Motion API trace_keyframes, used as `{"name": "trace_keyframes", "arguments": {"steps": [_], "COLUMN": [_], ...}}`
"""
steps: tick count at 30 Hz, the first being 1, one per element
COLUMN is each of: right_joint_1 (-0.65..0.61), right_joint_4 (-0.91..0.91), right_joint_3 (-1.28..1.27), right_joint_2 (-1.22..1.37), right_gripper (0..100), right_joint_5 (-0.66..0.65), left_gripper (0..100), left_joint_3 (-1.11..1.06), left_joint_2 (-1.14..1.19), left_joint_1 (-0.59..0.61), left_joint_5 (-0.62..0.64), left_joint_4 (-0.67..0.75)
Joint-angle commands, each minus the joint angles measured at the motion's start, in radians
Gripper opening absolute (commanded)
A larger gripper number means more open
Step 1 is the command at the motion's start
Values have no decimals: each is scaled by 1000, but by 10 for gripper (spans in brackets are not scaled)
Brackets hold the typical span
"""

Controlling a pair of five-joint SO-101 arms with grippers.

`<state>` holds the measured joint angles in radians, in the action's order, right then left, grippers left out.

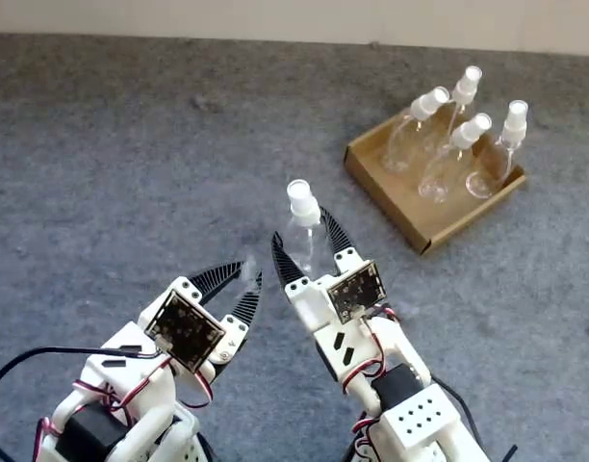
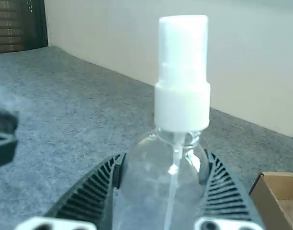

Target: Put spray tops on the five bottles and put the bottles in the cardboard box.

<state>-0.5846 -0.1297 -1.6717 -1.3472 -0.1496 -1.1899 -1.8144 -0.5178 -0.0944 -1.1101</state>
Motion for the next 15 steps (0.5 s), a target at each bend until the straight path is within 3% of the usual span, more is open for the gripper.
{"name": "trace_keyframes", "arguments": {"steps": [1, 11, 15], "right_joint_1": [1, -1, -1], "right_joint_4": [-7, -10, -159], "right_joint_3": [-127, -124, -125], "right_joint_2": [-13, -15, -15], "right_gripper": [149, 149, 149], "right_joint_5": [-6, -5, -5], "left_gripper": [5, 5, 6], "left_joint_3": [-54, -217, -236], "left_joint_2": [-4, -4, -4], "left_joint_1": [-15, -15, -15], "left_joint_5": [-6, -11, -11], "left_joint_4": [-26, -3, -2]}}
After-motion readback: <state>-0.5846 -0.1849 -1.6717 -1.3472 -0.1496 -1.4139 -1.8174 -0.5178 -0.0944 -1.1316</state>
